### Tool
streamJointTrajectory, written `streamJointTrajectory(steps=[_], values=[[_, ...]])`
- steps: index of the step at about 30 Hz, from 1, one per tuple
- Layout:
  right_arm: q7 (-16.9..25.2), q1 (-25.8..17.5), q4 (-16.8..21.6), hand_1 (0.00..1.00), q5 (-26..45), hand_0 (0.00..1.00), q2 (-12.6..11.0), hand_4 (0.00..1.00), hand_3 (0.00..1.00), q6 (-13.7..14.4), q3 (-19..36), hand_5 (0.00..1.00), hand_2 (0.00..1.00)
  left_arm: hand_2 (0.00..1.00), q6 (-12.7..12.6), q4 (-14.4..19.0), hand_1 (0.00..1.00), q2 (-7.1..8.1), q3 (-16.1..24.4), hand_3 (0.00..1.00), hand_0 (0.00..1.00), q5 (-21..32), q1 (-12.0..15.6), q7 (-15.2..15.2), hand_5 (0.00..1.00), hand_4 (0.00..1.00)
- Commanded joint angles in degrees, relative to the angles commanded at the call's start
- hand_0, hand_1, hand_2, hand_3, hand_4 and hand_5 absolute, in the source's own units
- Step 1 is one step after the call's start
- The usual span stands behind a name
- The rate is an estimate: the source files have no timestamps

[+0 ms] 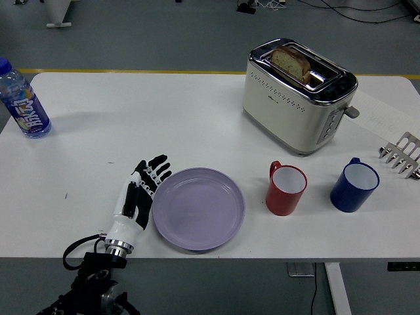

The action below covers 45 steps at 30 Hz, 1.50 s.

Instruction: Push plate across desktop

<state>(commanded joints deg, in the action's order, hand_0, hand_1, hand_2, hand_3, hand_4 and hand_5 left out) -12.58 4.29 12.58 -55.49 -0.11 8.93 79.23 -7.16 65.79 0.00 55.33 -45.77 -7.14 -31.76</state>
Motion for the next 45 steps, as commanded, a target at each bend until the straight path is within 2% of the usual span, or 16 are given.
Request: streamJointTrajectory(steps=[11,18,26,30,34,36,41,43,45], values=[[0.02,-0.04,0.00,0.639,-0.07,0.689,-0.02,0.481,0.733,0.00,0.06,0.487,0.746,0.847,0.00,0.59,0.827,0.00,-2.11,0.720,0.790,0.24,-0.30,0.00,0.998,0.465],[-0.02,-0.02,0.02,0.639,0.02,0.688,0.00,0.480,0.734,0.01,-0.02,0.486,0.746,0.848,-0.13,0.94,0.827,0.00,-1.10,0.720,0.788,0.02,-0.27,-0.06,0.998,0.465],[0.04,0.01,-0.01,0.639,0.24,0.688,-0.08,0.480,0.733,0.03,-0.17,0.486,0.746,0.847,-0.85,1.61,0.826,0.00,3.46,0.720,0.788,-2.09,0.00,0.66,0.998,0.466],[-0.02,0.00,0.00,0.639,0.28,0.689,-0.13,0.481,0.733,0.08,-0.22,0.485,0.746,0.840,-1.20,1.80,0.812,0.00,7.95,0.722,0.783,-6.01,0.39,3.82,0.998,0.470],[-0.01,-0.08,0.00,0.639,0.37,0.689,-0.17,0.481,0.733,0.06,-0.29,0.485,0.746,0.840,-0.85,2.37,0.812,0.40,11.12,0.722,0.783,-7.79,0.93,5.02,0.998,0.470],[-0.01,-0.13,0.01,0.639,0.56,0.689,-0.16,0.480,0.733,0.13,-0.35,0.484,0.746,0.838,-0.65,2.78,0.808,1.47,12.77,0.724,0.779,-8.33,1.06,5.38,0.998,0.471],[-0.04,-0.34,0.06,0.639,0.99,0.689,-0.21,0.480,0.733,0.22,-0.60,0.484,0.746,0.838,-0.35,4.30,0.808,6.03,18.89,0.724,0.779,-10.13,0.51,6.80,0.998,0.471],[-0.06,-0.38,0.07,0.638,1.08,0.689,-0.22,0.480,0.734,0.26,-0.63,0.484,0.745,0.833,-0.27,4.49,0.806,7.13,20.26,0.725,0.775,-10.41,0.32,7.24,0.998,0.473],[-0.12,-0.44,0.10,0.638,1.11,0.689,-0.29,0.480,0.734,0.31,-0.64,0.484,0.745,0.833,-0.14,4.55,0.806,9.09,22.62,0.725,0.775,-10.78,0.19,8.01,0.998,0.473]])
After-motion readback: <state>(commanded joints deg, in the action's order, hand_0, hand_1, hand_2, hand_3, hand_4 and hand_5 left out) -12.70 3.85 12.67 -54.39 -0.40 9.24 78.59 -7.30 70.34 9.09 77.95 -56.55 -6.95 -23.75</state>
